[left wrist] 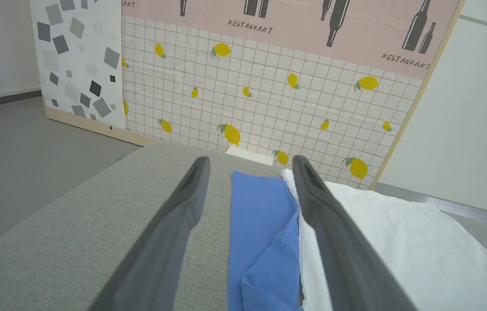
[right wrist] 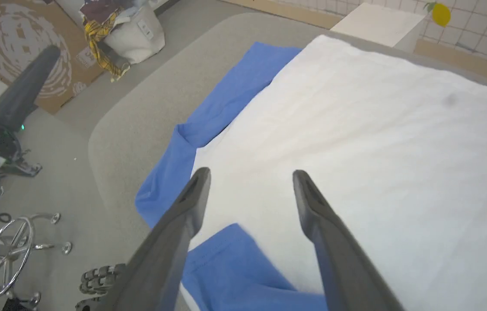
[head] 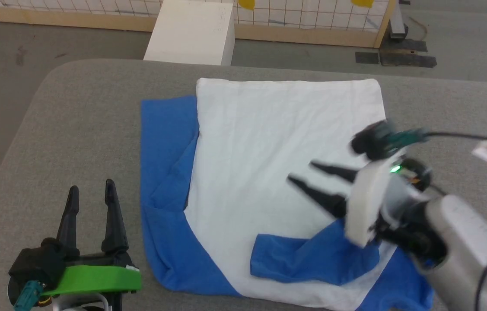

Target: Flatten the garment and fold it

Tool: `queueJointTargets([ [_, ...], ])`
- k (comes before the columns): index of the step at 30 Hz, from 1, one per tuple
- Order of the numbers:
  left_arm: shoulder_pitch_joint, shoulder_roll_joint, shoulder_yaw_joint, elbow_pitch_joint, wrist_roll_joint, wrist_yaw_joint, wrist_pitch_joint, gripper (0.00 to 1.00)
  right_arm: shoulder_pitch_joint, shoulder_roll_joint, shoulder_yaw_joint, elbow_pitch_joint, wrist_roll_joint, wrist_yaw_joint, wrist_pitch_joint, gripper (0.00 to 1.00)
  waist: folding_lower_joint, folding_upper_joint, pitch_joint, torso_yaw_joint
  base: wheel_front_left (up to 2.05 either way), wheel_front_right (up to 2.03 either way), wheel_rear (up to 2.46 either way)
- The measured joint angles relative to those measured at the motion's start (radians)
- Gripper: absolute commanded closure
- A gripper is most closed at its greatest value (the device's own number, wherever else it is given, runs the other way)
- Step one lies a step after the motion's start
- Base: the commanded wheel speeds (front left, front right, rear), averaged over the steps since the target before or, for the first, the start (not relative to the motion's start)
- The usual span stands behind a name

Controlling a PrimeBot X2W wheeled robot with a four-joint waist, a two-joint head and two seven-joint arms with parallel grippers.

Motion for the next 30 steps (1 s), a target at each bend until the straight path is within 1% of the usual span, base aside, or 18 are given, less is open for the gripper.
queueJointTargets([
  [2,0.0,0.001,0.001,0.002,0.0,0.001,0.0,0.0,0.0,0.001,-0.102,-0.003,-0.008,0.0,-0.047,0.0,0.0,0.0,-0.007,-0.004,0.0,0.0,0.0],
  [5,0.001,0.003,0.002,0.003,-0.005,0.002,0.0,0.0,0.012,0.007,-0.292,-0.002,-0.047,0.0,-0.108,0.0,0.0,0.0,-0.014,-0.014,0.0,0.0,0.0],
  [8,0.001,0.004,0.001,0.003,-0.008,0.002,0.001,0.0,0.052,0.019,-0.432,-0.005,-0.096,0.0,-0.132,0.0,0.0,0.0,-0.017,-0.021,0.0,0.0,0.0],
  [10,0.001,0.005,0.002,0.004,-0.011,0.002,0.008,0.0,0.098,0.043,-0.529,-0.014,-0.137,0.0,-0.143,0.0,0.0,0.0,-0.016,-0.025,0.0,0.0,0.0],
  [12,0.001,0.007,0.003,0.008,-0.016,0.002,0.011,0.0,0.141,0.065,-0.598,-0.03,-0.18,0.0,-0.146,0.0,0.0,0.0,-0.012,-0.028,0.0,0.0,0.0],
  [14,-0.001,0.009,0.005,0.015,-0.021,0.002,0.018,0.0,0.177,0.102,-0.665,-0.049,-0.207,0.0,-0.153,0.0,0.0,0.0,-0.007,-0.032,0.0,0.0,0.0],
  [17,-0.028,0.016,0.002,0.024,-0.043,0.0,0.032,0.0,0.21,0.147,-0.737,-0.082,-0.238,0.0,-0.153,0.0,0.0,0.0,0.007,-0.038,0.0,0.0,0.0],
  [20,-0.103,0.037,-0.005,0.046,-0.061,-0.021,0.074,0.0,0.228,0.17,-0.793,-0.119,-0.254,0.0,-0.145,0.0,0.0,0.0,0.028,-0.04,0.0,0.0,0.0],
  [23,-0.227,0.072,-0.006,0.096,-0.082,-0.04,0.142,0.0,0.232,0.185,-0.834,-0.16,-0.268,0.0,-0.125,0.0,0.0,0.0,0.057,-0.039,0.0,0.0,0.0],
  [26,-0.384,0.122,0.005,0.177,-0.127,-0.055,0.23,0.0,0.229,0.19,-0.855,-0.198,-0.275,0.0,-0.108,0.0,0.0,0.0,0.094,-0.04,0.0,0.0,0.0],
  [30,-0.587,0.185,0.007,0.29,-0.156,-0.058,0.372,0.0,0.202,0.193,-0.859,-0.239,-0.278,0.0,-0.091,0.0,0.0,0.0,0.152,-0.045,0.0,0.0,0.0],
])
